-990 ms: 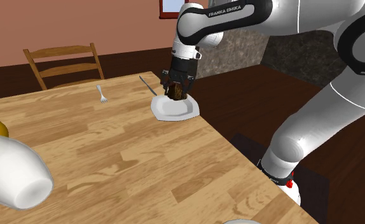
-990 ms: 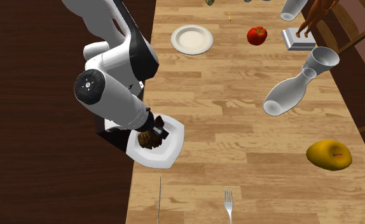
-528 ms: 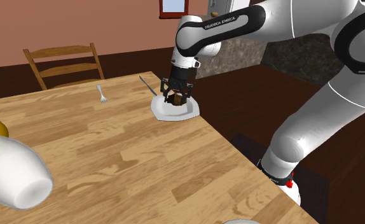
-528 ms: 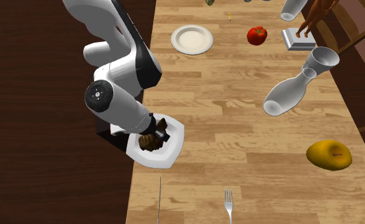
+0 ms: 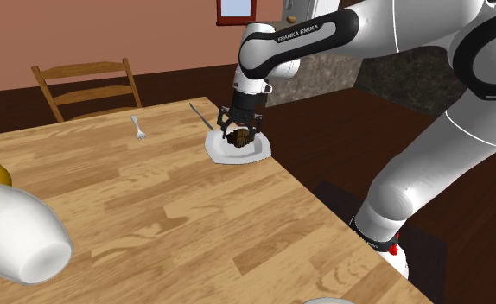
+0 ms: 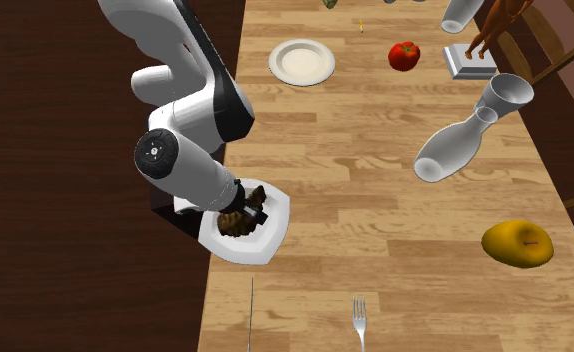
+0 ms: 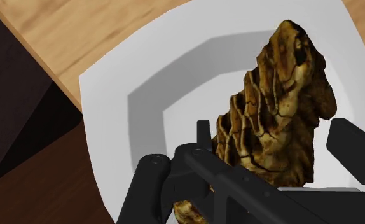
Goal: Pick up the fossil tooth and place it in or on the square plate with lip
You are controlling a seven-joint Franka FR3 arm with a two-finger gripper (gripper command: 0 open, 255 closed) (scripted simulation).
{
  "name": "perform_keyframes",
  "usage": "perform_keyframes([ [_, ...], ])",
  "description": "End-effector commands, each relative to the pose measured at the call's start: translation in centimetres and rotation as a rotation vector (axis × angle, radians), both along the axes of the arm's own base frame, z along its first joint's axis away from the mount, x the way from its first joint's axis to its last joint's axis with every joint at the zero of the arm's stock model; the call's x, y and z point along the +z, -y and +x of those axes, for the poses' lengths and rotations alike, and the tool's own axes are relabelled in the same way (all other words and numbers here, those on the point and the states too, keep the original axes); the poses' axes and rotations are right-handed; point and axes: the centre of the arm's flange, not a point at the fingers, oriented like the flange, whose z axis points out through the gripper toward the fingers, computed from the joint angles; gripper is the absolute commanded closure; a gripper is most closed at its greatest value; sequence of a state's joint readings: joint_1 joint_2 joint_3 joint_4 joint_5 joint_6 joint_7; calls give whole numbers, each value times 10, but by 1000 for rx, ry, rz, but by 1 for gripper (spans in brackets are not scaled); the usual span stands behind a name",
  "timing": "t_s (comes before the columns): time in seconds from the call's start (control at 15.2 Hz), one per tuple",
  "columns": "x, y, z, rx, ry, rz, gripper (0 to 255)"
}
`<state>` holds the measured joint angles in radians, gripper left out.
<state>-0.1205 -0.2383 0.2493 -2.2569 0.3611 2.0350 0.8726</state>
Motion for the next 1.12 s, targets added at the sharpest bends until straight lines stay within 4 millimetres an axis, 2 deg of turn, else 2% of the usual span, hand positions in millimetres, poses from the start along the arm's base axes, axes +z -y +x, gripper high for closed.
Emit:
perform_keyframes([
  [0.0,0,0,0,0,0,0,0],
  [0.26,0,0,0,0,0,0,0],
  [0.53,48,13,0,0,0,0,0],
  [1.06,48,13,0,0,0,0,0],
])
